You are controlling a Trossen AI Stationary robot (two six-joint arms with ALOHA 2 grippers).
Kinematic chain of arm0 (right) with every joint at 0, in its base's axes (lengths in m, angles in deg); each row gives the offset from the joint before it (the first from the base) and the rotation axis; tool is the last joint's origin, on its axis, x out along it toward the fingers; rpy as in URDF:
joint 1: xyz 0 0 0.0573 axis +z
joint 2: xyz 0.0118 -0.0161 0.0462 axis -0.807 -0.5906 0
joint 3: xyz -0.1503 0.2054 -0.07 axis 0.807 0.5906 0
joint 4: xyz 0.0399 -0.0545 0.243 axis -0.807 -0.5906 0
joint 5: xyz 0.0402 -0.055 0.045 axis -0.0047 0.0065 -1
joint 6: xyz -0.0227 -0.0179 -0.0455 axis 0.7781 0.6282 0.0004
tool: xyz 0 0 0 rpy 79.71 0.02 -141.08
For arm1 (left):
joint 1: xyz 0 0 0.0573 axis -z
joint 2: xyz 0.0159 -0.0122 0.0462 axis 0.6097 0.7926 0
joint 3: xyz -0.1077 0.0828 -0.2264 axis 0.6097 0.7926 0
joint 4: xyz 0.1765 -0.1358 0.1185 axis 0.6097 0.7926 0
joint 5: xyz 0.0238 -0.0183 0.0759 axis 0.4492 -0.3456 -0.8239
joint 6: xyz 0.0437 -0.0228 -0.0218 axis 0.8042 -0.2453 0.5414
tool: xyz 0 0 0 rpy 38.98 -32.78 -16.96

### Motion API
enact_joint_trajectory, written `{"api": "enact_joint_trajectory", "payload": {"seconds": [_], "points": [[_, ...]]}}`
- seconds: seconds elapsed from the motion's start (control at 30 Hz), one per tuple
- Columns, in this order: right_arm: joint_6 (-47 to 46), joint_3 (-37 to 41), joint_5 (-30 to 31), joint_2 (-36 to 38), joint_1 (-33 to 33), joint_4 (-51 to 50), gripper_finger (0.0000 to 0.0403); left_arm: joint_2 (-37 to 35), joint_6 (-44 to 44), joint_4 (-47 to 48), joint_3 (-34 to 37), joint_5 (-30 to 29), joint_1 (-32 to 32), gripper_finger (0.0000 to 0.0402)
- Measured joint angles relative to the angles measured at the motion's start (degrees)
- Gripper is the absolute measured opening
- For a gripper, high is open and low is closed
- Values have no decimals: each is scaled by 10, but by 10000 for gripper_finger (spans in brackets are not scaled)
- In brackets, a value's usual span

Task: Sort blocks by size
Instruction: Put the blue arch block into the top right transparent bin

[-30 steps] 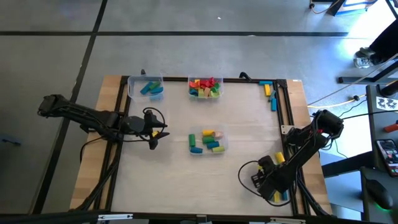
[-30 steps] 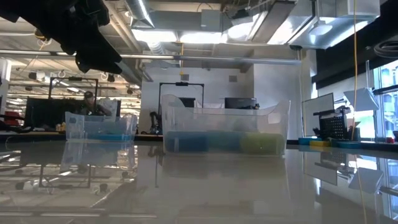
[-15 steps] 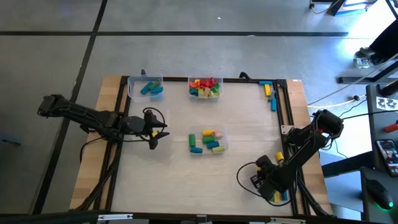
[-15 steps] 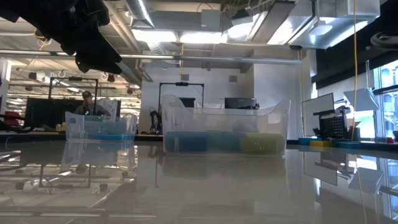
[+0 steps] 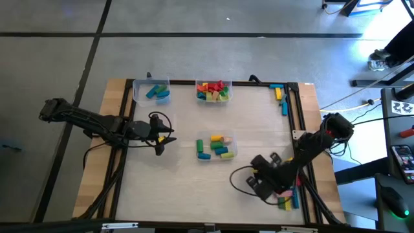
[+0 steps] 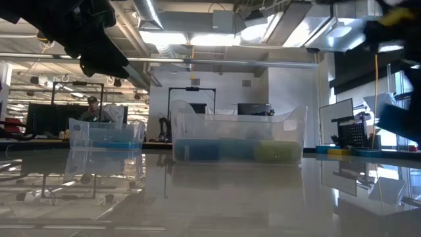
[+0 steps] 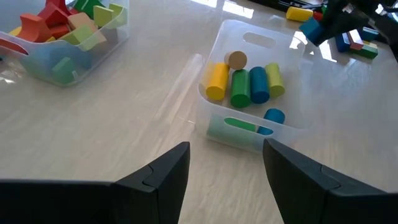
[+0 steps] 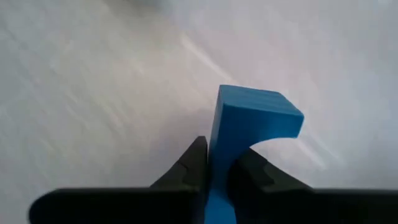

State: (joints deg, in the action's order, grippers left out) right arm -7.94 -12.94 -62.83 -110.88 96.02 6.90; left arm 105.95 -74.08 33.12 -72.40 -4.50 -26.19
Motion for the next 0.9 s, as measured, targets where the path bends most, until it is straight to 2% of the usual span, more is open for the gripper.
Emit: {"api": "enact_joint_trajectory", "payload": {"seconds": [0.23,0.43,0.6,0.77,0.9], "points": [[187,-65,114,0,-73,1,67,0,0,0,0,0,0,198],[325,-122,213,2,-135,8,50,0,0,0,0,-3,0,198],[441,-144,254,2,-204,39,48,0,0,0,0,-5,0,198],[567,-140,256,1,-287,105,60,0,10,0,0,-6,0,198],[657,-129,250,-1,-358,173,54,0,12,0,0,-6,0,198]]}}
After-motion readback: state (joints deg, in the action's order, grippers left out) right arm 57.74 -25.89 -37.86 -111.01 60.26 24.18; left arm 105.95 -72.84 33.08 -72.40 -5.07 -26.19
